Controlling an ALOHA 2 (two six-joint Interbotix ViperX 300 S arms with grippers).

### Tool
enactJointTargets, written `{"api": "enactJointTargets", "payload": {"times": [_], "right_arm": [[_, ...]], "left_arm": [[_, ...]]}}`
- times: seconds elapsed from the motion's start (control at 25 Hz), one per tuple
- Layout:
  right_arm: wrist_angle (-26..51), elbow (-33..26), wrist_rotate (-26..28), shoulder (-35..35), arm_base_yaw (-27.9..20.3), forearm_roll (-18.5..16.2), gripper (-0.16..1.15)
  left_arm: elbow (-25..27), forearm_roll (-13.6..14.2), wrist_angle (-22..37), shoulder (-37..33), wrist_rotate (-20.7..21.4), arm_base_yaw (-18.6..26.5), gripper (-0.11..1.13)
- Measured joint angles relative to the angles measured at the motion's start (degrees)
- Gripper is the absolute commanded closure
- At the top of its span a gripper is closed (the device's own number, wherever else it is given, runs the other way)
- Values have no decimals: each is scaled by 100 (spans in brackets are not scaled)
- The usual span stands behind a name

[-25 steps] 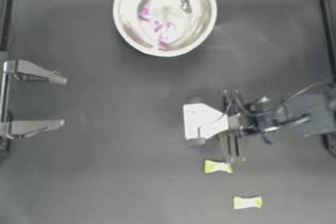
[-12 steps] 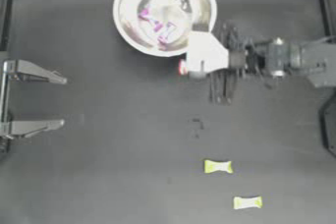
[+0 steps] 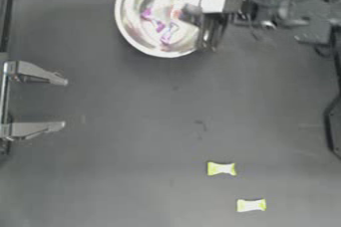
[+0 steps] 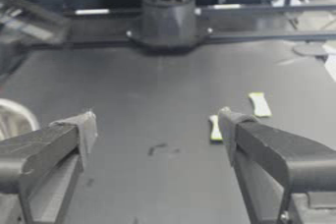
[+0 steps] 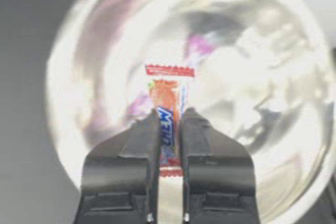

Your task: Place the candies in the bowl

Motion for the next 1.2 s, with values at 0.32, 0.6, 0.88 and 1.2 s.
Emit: {"api": "enactJointTargets", "payload": {"times": [0.32,0.6,0.88,1.2], "right_arm": [[-290,-721,0,1037,-360,-9,62],[-185,-984,0,1371,-343,-62,33],[-26,-1037,0,1371,-290,-97,-3],[545,-1055,-26,1107,0,-167,-3]], "left_arm": [[70,-88,-9,-9,0,9,-1],[149,-141,-9,-9,0,44,-1],[158,-149,-18,-9,0,53,-1],[149,-149,-18,-18,0,53,-1]]}}
